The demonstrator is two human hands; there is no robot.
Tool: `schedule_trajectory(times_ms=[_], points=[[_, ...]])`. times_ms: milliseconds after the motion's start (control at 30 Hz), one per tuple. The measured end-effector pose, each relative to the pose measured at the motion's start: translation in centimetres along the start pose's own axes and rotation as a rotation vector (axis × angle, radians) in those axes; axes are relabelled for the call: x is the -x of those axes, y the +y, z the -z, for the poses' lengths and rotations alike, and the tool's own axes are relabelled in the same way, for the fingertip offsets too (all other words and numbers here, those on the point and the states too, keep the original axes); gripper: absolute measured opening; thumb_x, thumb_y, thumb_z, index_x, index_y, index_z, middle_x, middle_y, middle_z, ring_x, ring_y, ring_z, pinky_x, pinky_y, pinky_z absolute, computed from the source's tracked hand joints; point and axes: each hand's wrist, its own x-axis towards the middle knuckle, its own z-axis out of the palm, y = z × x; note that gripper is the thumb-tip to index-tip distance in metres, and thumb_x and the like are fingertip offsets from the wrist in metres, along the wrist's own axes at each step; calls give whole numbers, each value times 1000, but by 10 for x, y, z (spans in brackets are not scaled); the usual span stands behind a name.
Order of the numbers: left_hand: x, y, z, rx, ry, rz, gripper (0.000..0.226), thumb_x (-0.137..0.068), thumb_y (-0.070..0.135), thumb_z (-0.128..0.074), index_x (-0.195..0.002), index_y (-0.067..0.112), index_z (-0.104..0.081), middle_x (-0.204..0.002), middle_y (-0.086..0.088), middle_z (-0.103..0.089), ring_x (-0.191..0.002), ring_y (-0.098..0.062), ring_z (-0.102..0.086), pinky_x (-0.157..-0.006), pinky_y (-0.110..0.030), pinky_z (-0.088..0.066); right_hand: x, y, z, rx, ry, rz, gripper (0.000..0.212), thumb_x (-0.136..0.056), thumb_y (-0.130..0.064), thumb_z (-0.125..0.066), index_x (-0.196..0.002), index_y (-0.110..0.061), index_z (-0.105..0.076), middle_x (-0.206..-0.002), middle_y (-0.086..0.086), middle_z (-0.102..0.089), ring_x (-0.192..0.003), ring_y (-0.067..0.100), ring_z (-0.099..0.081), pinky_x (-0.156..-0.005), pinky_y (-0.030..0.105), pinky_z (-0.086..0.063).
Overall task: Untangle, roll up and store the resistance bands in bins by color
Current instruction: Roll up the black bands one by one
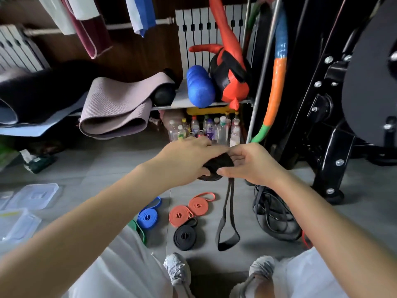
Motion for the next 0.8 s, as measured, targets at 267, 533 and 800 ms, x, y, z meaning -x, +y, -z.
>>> schedule_trajectory(times_ms=[267, 533, 800], points=[[6, -3, -8, 548, 337, 135, 57, -78, 16, -72, -129, 33, -54, -114, 3, -60, -109, -15, -52, -95, -32, -43, 5, 2, 7, -201, 41, 36, 40, -71, -3, -77, -101, -26, -64, -98, -6, -69, -88, 1, -66, -88, 19, -49], [0, 8, -33, 1177, 588, 283, 59, -75, -5, -71, -108, 42, -55, -105, 19, -60, -98, 2, -61, -88, -24, -51, 0, 3, -2, -437, 155, 67, 39, -76, 6, -68, -104, -21, -62, -103, -2, -68, -95, 5, -67, -88, 21, -51], [5, 0, -40, 485, 192, 237, 67, -73, 29, -77, -130, 24, -41, -125, 6, -47, -116, -14, -46, -93, -25, -39, 4, 19, -10, -213, 47, -25, 40, -70, -7, -79, -104, -22, -64, -102, 3, -71, -92, 13, -69, -86, 29, -54]])
